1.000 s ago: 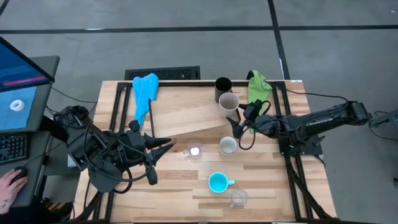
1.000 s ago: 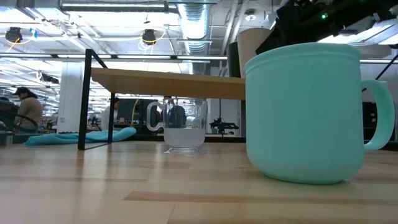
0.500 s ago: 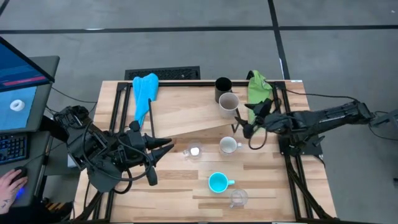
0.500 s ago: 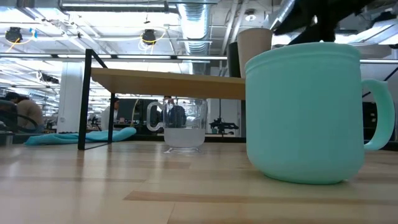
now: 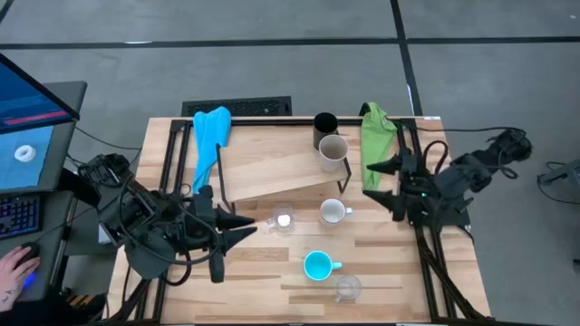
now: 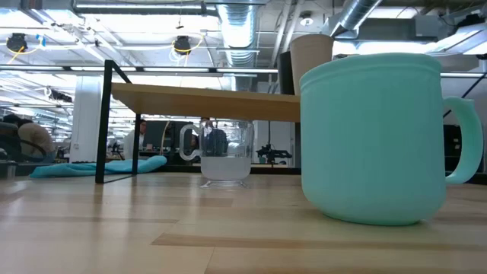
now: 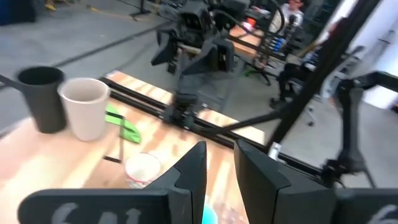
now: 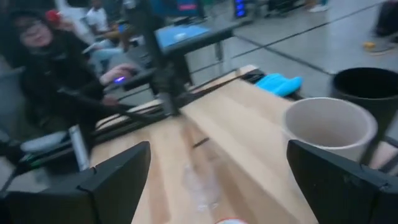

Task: Stack small to large cups/mugs on shelf
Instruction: Put the gray patterned mug on the shelf

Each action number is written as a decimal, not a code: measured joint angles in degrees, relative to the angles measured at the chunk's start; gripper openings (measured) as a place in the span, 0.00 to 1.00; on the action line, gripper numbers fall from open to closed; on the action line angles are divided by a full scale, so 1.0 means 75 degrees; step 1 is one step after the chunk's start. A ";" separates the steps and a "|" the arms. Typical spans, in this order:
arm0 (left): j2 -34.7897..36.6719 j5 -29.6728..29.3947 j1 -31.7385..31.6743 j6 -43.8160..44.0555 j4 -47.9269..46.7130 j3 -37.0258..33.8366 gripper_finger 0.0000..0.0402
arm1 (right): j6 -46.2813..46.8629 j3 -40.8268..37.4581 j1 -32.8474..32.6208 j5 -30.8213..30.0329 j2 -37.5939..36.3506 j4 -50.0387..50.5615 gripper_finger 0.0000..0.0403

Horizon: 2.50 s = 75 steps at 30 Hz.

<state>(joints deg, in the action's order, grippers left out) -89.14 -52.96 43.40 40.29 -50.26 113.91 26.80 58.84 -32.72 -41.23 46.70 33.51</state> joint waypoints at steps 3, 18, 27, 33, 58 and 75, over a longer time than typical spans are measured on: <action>0.0000 0.0455 0.0002 0.0050 0.0038 0.0000 0.18 | 0.0452 0.0504 -0.0547 0.0009 0.0461 0.0840 0.99; -0.0633 0.1304 0.0049 0.0498 -0.0006 -0.0012 0.18 | 0.3752 0.0567 -0.1814 0.0773 0.3230 0.4346 0.98; -0.0632 0.1201 0.0055 0.0498 0.0036 -0.0012 0.18 | 0.2342 -0.1209 -0.0745 0.1536 0.2802 0.2085 0.98; -0.0632 0.1204 0.0055 0.0495 0.0035 -0.0012 0.18 | 0.1065 -0.1983 0.0358 0.2271 0.2626 0.1049 0.98; -0.0629 0.1214 0.0055 0.0466 -0.0008 -0.0017 0.18 | -0.1128 -0.2932 0.2389 0.3534 0.2687 -0.0639 0.90; -0.0627 0.1212 0.0055 0.0472 -0.0003 -0.0017 0.18 | -0.1780 -0.3265 0.2643 0.3748 0.2687 -0.1249 0.62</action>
<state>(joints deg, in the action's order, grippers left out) -93.84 -43.87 43.81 43.83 -50.28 113.78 13.45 34.35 -12.89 -13.13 66.85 24.14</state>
